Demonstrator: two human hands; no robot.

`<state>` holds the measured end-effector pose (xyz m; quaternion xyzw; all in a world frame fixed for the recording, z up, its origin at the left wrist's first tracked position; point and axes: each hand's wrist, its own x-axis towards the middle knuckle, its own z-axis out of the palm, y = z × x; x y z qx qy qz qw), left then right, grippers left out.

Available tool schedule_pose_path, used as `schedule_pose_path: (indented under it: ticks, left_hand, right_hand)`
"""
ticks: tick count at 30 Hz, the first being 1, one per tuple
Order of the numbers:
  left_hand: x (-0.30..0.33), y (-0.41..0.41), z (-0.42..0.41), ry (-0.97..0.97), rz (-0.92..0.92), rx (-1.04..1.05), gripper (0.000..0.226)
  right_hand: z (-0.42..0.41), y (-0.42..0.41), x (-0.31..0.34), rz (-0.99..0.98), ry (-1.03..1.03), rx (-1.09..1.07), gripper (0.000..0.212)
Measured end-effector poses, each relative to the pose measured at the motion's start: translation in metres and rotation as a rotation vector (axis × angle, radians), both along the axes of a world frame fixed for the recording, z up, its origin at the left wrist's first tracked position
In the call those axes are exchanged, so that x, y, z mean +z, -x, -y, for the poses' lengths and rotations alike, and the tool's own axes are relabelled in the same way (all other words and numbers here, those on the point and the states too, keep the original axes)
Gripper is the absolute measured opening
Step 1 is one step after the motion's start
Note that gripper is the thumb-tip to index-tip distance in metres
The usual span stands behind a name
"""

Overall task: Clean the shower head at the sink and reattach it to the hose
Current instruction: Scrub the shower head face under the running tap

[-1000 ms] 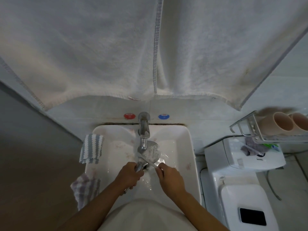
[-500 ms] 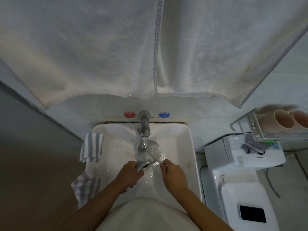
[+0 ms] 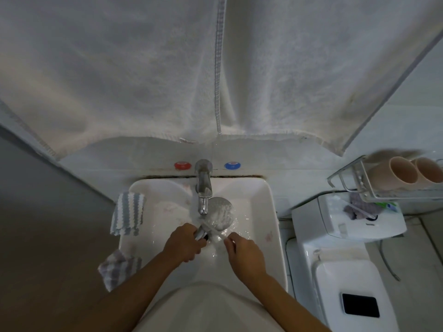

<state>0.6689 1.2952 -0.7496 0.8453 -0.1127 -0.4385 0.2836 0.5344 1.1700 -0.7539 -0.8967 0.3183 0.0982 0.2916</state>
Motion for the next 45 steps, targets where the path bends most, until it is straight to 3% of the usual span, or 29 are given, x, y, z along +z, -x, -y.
schedule_pose_path:
  ticks: [29, 45]
  left_hand:
    - [0.001, -0.012, 0.005, -0.02, 0.041, 0.026, 0.029]
    - [-0.013, -0.016, 0.002, -0.023, 0.019, 0.049, 0.039]
  right_hand:
    - [0.007, 0.0, 0.004, 0.031, 0.035, -0.068, 0.032]
    - [0.001, 0.0, 0.004, 0.016, -0.054, -0.081, 0.028]
